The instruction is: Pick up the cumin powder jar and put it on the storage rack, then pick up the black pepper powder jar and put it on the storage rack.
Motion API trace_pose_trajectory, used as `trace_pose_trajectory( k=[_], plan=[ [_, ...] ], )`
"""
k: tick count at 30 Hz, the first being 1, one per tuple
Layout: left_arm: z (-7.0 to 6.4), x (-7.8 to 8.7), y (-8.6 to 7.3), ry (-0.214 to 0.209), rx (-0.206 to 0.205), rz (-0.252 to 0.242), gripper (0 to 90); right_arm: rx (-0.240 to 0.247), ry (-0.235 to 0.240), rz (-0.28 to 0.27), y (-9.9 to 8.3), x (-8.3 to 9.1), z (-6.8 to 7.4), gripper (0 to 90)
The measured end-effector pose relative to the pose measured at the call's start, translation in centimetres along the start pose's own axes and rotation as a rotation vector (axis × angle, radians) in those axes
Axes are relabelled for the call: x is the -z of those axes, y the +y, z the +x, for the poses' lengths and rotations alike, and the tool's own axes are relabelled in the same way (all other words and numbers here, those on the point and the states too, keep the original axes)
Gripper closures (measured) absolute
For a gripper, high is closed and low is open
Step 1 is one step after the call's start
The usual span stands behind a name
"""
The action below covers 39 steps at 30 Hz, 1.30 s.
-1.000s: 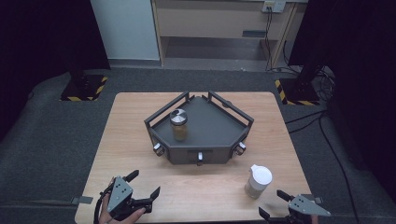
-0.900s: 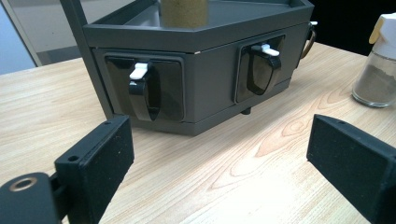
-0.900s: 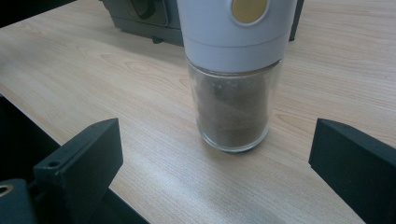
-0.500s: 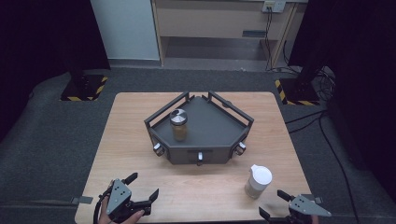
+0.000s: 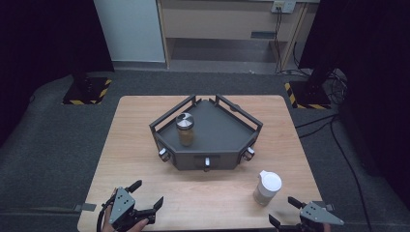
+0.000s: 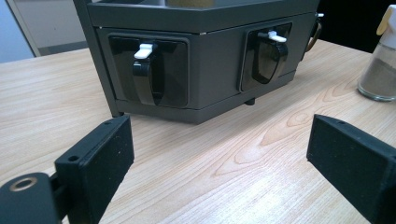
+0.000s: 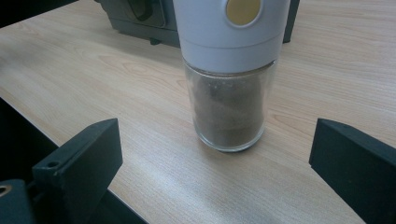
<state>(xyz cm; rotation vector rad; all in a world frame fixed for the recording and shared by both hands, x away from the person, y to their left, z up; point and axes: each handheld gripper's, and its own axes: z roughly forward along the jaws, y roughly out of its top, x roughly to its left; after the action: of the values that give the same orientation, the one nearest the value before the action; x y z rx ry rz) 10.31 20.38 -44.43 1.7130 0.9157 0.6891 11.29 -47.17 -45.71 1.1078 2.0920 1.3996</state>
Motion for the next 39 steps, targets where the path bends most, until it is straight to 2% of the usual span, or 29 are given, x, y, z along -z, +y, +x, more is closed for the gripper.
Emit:
trace_pose_trajectory(
  k=[3,10,39],
  plan=[
    [0.12,0.09,-0.32,0.004,0.01,-0.01,6.5,0.001,0.0,0.001,-0.05,-0.03,0.0,2.9],
    [0.29,-0.07,-0.53,0.007,0.016,0.001,6.4,0.0,0.004,0.004,-0.08,-0.03,0.08,2.9],
    [0.11,-0.63,-1.0,0.017,0.005,0.012,6.4,-0.002,0.01,0.005,-0.31,-0.19,0.45,2.5]
  ],
)
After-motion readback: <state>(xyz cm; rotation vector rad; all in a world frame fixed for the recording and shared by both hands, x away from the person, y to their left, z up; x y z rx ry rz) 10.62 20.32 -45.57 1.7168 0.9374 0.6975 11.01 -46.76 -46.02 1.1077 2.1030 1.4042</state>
